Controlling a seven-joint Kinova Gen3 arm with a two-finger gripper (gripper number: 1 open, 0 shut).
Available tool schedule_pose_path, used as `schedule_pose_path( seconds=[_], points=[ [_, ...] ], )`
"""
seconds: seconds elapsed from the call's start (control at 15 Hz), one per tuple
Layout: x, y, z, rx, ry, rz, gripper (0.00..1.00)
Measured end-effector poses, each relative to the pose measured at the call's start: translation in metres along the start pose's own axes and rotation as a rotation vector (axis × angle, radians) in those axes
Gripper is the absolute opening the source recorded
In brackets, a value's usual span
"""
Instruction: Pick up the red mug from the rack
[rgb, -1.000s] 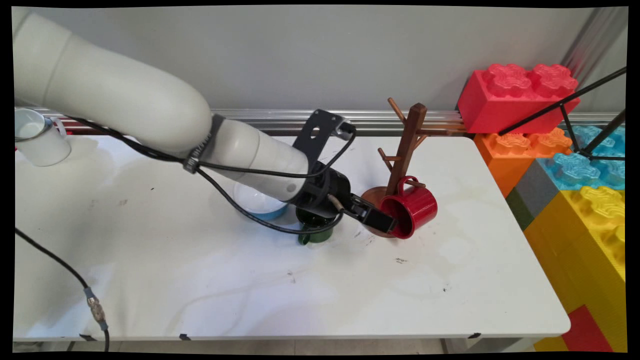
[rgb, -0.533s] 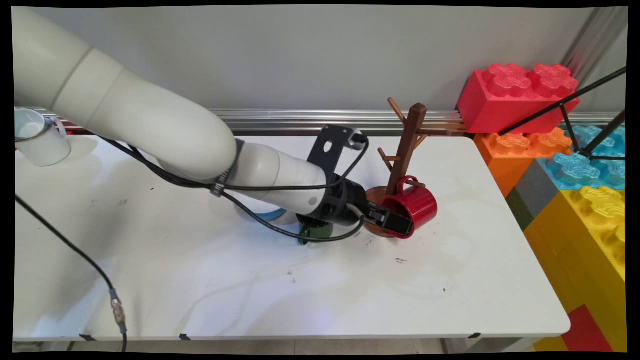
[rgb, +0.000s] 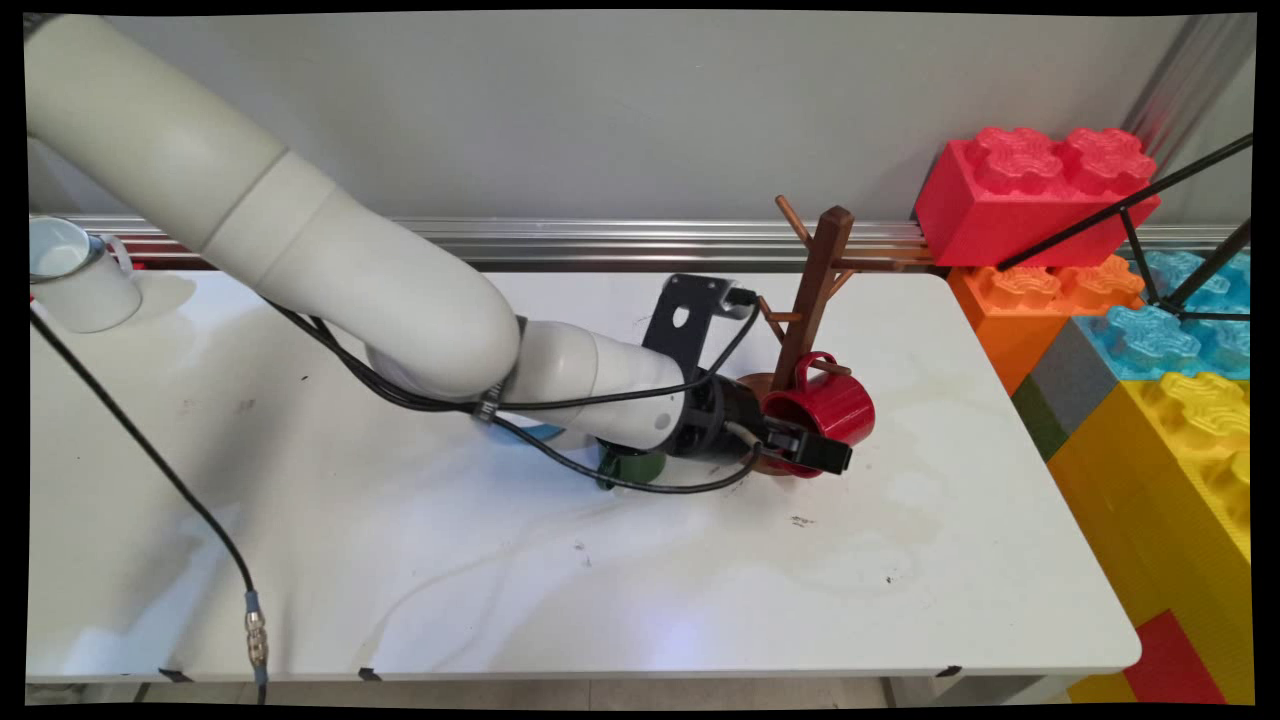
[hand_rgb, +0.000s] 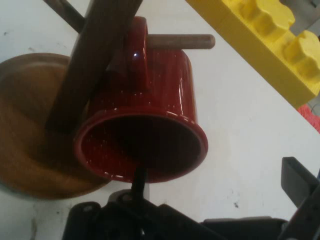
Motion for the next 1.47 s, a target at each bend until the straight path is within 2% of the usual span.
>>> schedule_pose_path(
  seconds=[0.67,1.47],
  points=[
    [-0.006,0.005,0.035,-0.011,0.03,-0.09,1.0],
    [-0.005,0.01,0.061,-0.002,0.086,-0.195,1.0]
  ],
)
